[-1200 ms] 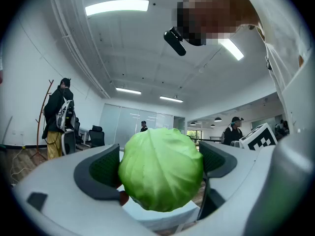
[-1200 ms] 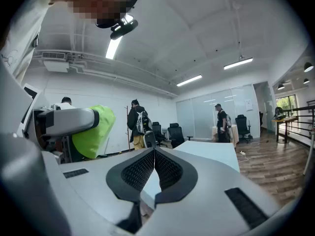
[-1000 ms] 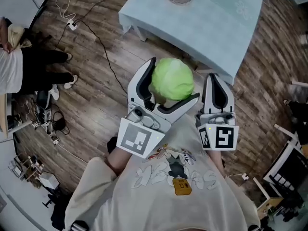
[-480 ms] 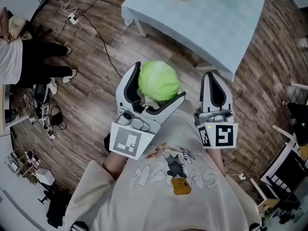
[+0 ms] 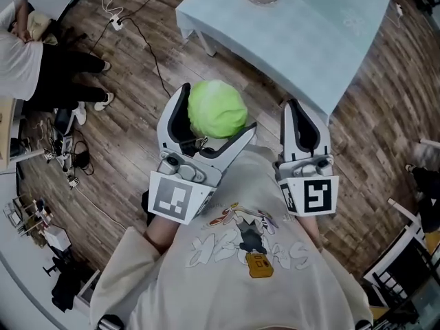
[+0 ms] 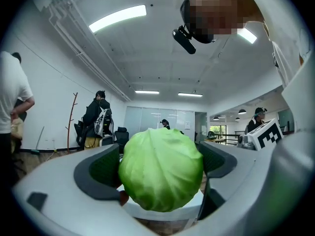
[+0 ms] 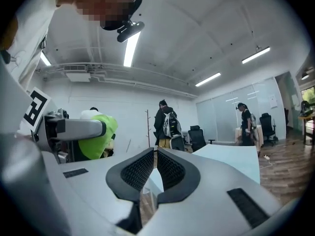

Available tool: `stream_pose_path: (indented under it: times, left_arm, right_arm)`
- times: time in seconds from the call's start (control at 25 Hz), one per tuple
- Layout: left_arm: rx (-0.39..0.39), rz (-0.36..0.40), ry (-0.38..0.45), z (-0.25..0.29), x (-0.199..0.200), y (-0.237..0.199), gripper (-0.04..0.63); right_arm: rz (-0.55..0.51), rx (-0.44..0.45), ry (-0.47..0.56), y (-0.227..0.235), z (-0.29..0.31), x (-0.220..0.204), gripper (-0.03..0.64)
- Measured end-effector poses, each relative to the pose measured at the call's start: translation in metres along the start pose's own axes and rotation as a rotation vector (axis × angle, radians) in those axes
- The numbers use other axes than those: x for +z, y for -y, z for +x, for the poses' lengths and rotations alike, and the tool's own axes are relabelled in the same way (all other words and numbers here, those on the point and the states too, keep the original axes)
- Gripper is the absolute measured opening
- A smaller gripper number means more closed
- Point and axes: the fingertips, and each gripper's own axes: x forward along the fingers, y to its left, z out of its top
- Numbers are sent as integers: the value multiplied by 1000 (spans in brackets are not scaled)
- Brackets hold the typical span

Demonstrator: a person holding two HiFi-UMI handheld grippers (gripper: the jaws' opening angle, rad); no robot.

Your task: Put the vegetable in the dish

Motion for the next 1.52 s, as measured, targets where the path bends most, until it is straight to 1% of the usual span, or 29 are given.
stream_pose_path:
  times: [0.08, 0.24, 0.32, 0.44, 0.64, 0.88, 1.08, 1.36, 1.52]
  left_arm:
    - [24, -6, -2, 3, 2, 3, 511]
    - [42, 7, -3, 11, 4, 9, 511]
    - [43, 9, 1, 18, 5, 8, 511]
    - [54, -8, 20, 28, 8, -2, 511]
    - [44, -19, 34, 51, 13, -27, 511]
    - [30, -27, 63, 89, 21, -77, 511]
    - [-18, -34, 67, 126, 27, -122, 511]
    - [-126, -55, 56, 173, 31, -180, 511]
    - [-193, -78, 44, 199, 24, -207, 511]
  right_arm:
    - [-8, 12, 12, 7, -1, 4, 26]
    - [31, -12, 28, 28, -3, 7, 26]
    - [29, -13, 22, 33, 0, 5, 26]
    - [15, -14, 4, 34, 13, 2, 26]
    - [-8, -27, 13, 41, 50, 8, 26]
    - [-15, -28, 13, 49, 113, 14, 26]
    - [-27, -72, 16, 56, 171, 26, 26]
    - [-15, -165, 7, 62, 243, 36, 26]
    - [8, -230, 5, 69, 276, 37, 26]
